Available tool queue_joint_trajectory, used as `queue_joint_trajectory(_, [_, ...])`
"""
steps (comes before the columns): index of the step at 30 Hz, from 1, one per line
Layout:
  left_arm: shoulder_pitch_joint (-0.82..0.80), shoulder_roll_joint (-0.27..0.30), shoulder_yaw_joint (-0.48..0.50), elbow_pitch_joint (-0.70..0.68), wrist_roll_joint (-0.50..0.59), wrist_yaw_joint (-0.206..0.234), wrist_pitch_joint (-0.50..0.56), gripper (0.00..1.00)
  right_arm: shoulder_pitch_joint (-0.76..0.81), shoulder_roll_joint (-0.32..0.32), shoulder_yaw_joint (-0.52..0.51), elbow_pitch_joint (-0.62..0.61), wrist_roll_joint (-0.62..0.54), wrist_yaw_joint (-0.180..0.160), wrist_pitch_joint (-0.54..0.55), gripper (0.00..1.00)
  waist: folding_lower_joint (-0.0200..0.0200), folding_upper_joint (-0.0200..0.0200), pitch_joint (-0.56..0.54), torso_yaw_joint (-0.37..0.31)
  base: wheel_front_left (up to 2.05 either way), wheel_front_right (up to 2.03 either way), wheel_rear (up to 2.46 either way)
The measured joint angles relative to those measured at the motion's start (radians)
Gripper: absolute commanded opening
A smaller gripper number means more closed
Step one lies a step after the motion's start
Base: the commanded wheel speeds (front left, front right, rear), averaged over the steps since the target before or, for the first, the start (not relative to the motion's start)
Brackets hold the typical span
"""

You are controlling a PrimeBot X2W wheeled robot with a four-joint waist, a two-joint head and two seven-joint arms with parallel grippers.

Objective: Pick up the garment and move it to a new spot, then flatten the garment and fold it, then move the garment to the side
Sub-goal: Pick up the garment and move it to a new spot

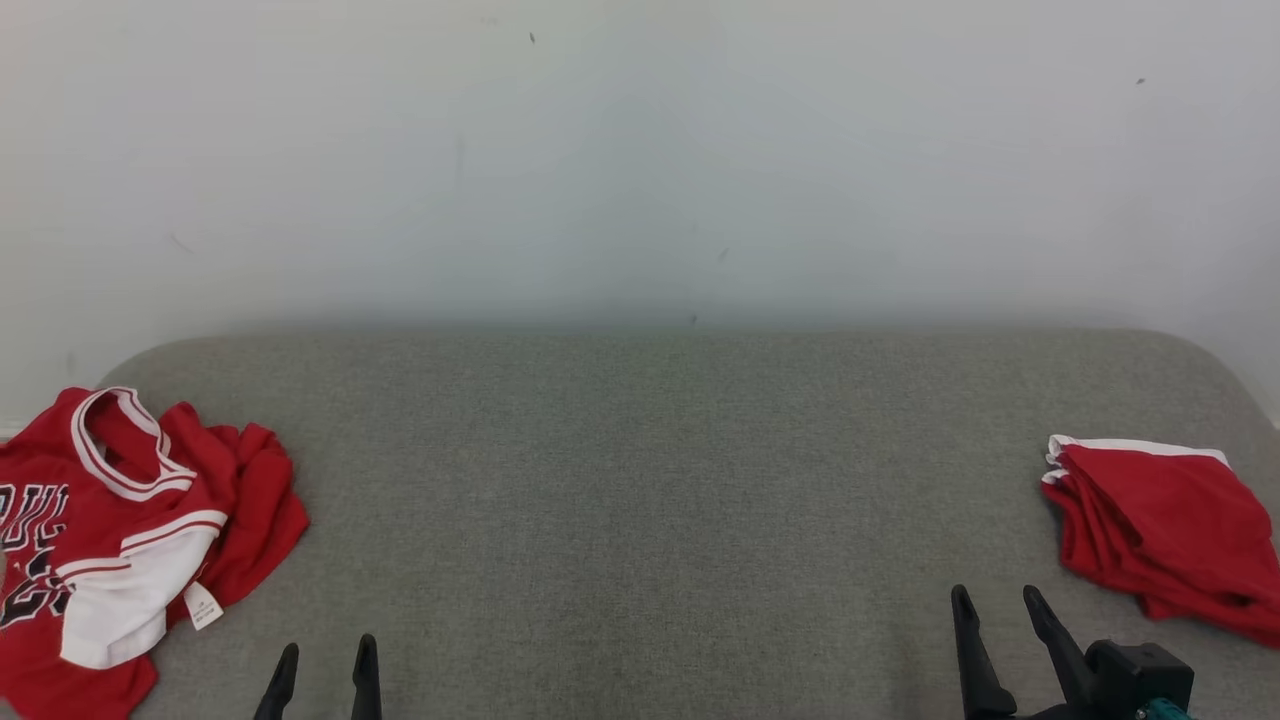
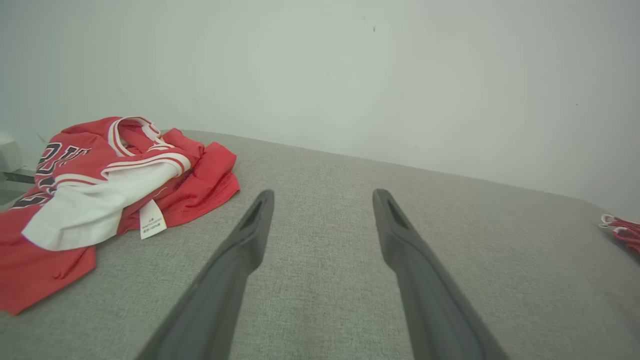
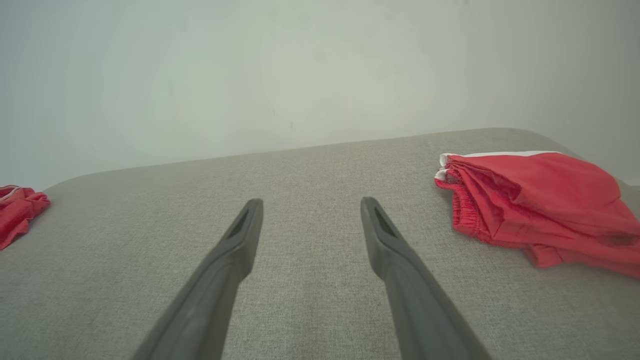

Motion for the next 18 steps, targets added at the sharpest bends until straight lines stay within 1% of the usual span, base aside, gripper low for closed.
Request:
queue_joint_trajectory(6, [-0.002, 0.013, 0.002, -0.008, -0.001, 0.000, 0.000, 1.00, 0.002, 0.000, 0.014, 0.005, 0.015, 0.000, -0.011, 1.00, 0.0000, 0.0000, 0.000, 0.051, 0.00, 0.00, 0.00])
queue_joint_trajectory(7, [-0.002, 0.013, 0.002, -0.008, -0.001, 0.000, 0.000, 1.00, 0.002, 0.000, 0.014, 0.005, 0.015, 0.000, -0.011, 1.00, 0.0000, 0.0000, 0.000, 0.051, 0.00, 0.00, 0.00])
queue_joint_trajectory(8, [-0.001, 0.019, -0.002, -0.012, -0.001, 0.000, 0.000, 1.00, 0.005, 0.000, 0.021, 0.009, 0.023, 0.000, -0.014, 1.00, 0.0000, 0.0000, 0.000, 0.075, 0.00, 0.00, 0.00])
queue_joint_trajectory(9, [-0.001, 0.019, -0.002, -0.012, -0.001, 0.000, 0.000, 1.00, 0.005, 0.000, 0.021, 0.009, 0.023, 0.000, -0.014, 1.00, 0.0000, 0.0000, 0.000, 0.075, 0.00, 0.00, 0.00])
queue_joint_trajectory(18, [0.014, 0.042, 0.019, -0.034, 0.004, 0.000, 0.000, 1.00, 0.010, 0.000, 0.069, 0.021, 0.057, 0.000, -0.035, 1.00, 0.0000, 0.0000, 0.001, 0.222, 0.00, 0.00, 0.00])
